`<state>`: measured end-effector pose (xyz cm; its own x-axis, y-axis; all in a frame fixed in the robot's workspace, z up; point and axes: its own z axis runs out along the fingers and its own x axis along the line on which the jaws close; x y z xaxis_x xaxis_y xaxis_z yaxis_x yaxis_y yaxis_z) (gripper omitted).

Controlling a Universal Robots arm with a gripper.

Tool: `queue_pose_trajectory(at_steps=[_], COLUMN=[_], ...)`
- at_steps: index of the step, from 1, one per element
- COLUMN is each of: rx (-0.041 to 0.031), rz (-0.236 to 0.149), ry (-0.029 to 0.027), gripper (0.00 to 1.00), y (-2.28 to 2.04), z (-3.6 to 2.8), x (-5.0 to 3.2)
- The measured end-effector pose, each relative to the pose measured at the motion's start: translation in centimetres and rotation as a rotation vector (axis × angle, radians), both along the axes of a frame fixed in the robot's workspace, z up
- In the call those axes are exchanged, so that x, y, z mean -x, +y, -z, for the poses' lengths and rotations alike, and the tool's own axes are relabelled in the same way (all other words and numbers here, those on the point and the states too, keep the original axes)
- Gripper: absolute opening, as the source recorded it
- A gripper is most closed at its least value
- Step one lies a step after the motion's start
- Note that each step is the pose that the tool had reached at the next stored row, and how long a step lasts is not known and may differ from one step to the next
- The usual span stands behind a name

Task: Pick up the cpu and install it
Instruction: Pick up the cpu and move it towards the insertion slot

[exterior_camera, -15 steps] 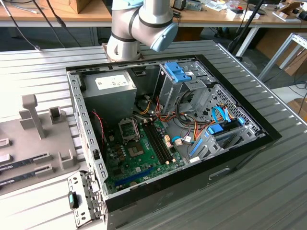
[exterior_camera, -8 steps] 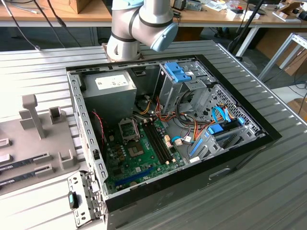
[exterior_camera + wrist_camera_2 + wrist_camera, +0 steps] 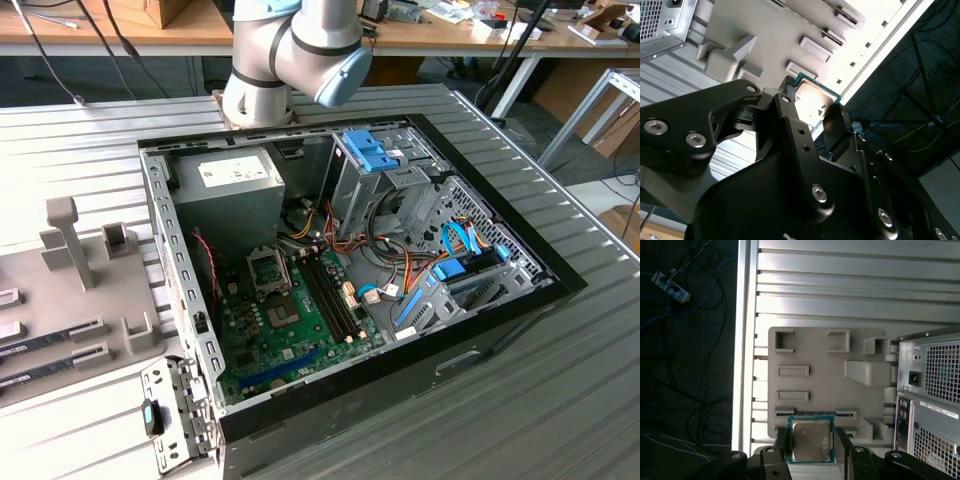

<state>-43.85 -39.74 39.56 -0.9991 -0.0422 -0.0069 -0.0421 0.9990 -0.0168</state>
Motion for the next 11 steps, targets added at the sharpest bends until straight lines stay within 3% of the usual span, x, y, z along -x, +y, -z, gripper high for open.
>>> queue_pose_trajectory(at_steps=[11], rx=[0.0001], rz=[0.000], ry=[0.0000], gripper=[0.47], y=[0.00], z=[0.00], x=[-2.09])
